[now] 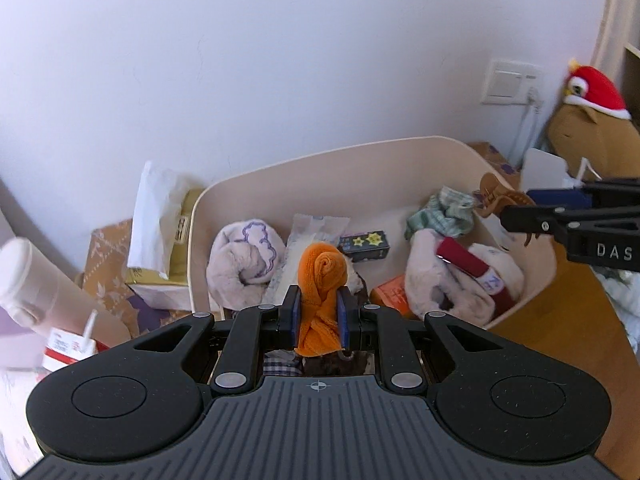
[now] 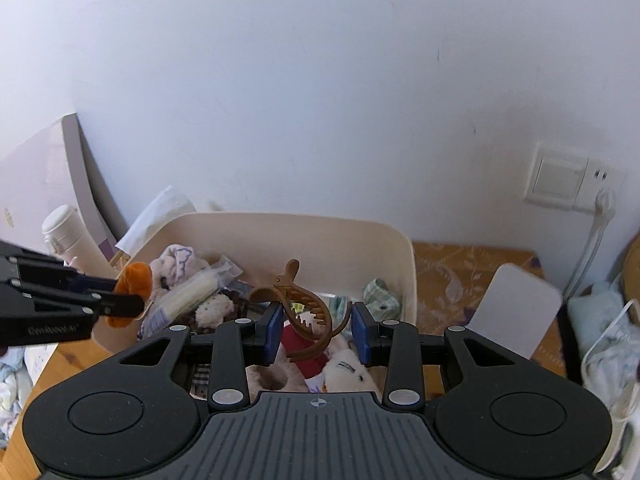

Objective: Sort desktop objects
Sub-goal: 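Carry the orange sock and claw clip into the basket and release both, then grasp the beige claw clip with the left tool while the right tool grasps the black box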

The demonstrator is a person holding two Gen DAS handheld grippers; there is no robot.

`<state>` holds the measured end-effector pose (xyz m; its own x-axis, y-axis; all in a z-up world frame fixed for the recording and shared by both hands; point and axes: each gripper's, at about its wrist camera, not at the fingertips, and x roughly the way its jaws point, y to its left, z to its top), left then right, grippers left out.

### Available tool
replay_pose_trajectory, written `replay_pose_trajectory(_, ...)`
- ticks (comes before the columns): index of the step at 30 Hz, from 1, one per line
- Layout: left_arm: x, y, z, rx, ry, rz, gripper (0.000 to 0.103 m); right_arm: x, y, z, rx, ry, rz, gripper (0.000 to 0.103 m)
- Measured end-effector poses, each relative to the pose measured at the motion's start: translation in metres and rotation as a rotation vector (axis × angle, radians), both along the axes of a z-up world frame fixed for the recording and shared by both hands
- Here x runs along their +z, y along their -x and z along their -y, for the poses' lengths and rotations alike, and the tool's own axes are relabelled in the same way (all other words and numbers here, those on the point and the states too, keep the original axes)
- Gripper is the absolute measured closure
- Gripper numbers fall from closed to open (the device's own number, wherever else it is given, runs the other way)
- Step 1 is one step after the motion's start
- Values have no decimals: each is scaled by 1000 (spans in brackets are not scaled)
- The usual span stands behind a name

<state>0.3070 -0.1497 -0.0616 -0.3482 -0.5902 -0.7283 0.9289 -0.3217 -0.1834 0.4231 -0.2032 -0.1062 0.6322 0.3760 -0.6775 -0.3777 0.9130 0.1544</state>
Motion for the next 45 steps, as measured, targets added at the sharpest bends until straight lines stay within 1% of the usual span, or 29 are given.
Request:
replay_pose_trajectory(4,-13,9,9,28,-34,26,85,-13,-11,-6,-8,32,-33,69)
replay_pose_trajectory(9,-23,12,15,61,-74,54,84,-21,-13,-16,21,77,-39,68)
replay_pose_trajectory(11,-25,11,14,68,-72,59,74,-21,-12,-17,19,88,-38,68)
replay_pose_trajectory(12,-25,11,14,68,-69,58,61,-21,-12,-18,22,92,-37,68)
replay_pose_trajectory(13,-26,10,12,73,-63,62,47,-21,-11,-19,27,98,-36,65)
replay_pose_trajectory(15,-27,8,9,97,-53,74,35,-20,-10,-22,39,120,-24,56)
replay_pose_trajectory(17,-28,4,7,122,-53,66,32,-17,-7,-23,47,135,-10,52)
replay_pose_trajectory(19,-27,-1,4,142,-50,49,28,-15,-4,-22,41,133,-3,39)
replay_pose_trajectory(22,-24,-8,-3,161,-29,34,25,-9,0,-15,24,107,8,28)
replay_pose_trajectory(26,-23,-14,-12,166,-28,38,25,-1,9,-4,14,65,28,21)
replay_pose_trajectory(28,-22,-16,-17,169,-26,33,25,1,16,1,10,65,38,10)
replay_pose_trajectory(31,-19,-19,-27,172,-21,18,25,1,25,6,15,81,48,6)
replay_pose_trajectory(33,-17,-18,-37,172,4,22,25,-1,29,10,15,91,44,4)
replay_pose_trajectory(36,-17,-11,-51,135,18,42,24,-8,36,17,6,94,21,2)
replay_pose_trajectory(39,-21,-4,-62,102,8,53,24,-17,42,23,-1,104,-9,1)
replay_pose_trajectory(45,-36,17,-79,48,-45,64,24,-36,58,31,-4,122,-70,0)
